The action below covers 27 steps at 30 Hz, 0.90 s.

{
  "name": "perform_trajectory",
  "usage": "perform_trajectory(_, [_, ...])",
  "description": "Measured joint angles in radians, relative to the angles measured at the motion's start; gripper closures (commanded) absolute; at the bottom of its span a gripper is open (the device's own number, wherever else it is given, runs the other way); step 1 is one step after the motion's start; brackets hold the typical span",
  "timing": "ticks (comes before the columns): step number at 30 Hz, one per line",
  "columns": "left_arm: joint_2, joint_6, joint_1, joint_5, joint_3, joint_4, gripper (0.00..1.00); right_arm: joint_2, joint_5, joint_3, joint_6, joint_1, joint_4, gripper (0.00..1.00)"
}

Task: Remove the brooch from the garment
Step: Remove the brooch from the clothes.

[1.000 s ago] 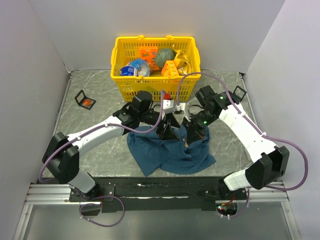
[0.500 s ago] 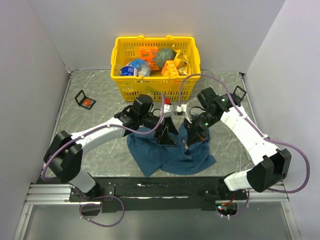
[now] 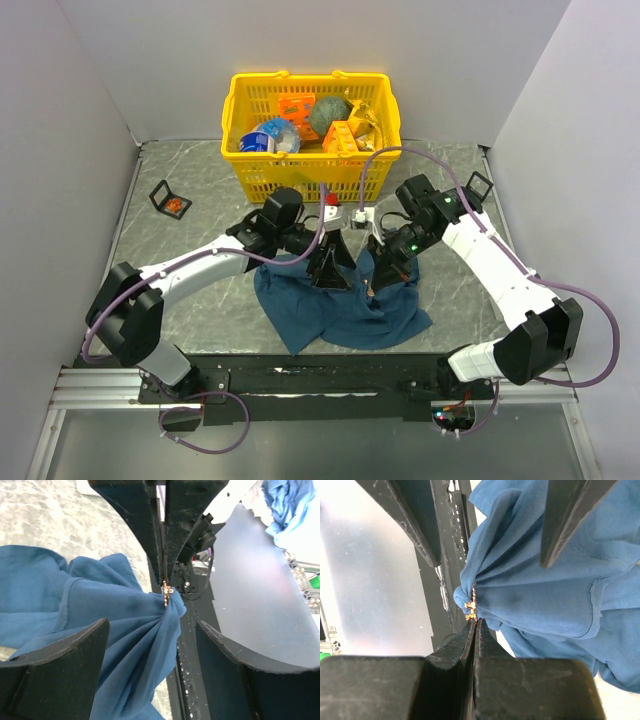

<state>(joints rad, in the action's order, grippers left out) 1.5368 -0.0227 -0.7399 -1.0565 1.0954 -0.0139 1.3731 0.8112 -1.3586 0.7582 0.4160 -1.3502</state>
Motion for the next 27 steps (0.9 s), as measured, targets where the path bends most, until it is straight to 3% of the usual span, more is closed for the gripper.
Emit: perform_trajectory(27, [0.098,-0.167,-0.021,-0.076,-0.011,-0.159,0.41,-0.016,0.048,0.011,0.017,-0.023,0.001,1.00])
